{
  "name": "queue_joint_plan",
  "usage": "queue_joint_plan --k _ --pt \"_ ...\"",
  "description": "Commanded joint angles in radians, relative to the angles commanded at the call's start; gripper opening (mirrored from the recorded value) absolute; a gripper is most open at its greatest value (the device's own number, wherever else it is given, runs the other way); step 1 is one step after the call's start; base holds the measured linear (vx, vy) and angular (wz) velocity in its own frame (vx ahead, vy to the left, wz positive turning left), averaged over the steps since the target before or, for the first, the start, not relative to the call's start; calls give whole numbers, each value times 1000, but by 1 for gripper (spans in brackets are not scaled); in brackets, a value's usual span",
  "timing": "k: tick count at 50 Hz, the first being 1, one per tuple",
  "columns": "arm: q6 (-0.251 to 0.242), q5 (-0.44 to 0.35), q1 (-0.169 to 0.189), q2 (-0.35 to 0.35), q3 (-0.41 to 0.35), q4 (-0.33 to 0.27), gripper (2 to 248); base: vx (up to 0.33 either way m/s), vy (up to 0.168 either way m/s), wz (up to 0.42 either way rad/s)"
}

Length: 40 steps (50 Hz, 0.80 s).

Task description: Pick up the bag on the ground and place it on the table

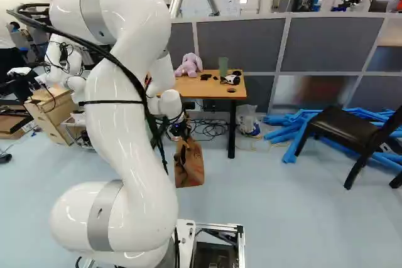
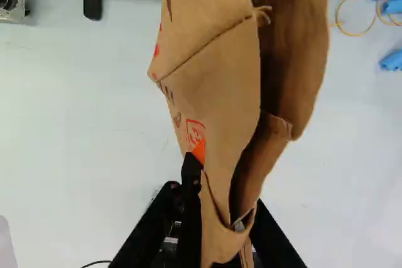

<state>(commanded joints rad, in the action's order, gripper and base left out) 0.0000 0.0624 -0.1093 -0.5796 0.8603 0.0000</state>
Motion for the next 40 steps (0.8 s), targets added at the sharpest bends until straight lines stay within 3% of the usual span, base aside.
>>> queue_joint_plan --k 40 --pt "0 182 7 124 -11 0 20 0 0 0"
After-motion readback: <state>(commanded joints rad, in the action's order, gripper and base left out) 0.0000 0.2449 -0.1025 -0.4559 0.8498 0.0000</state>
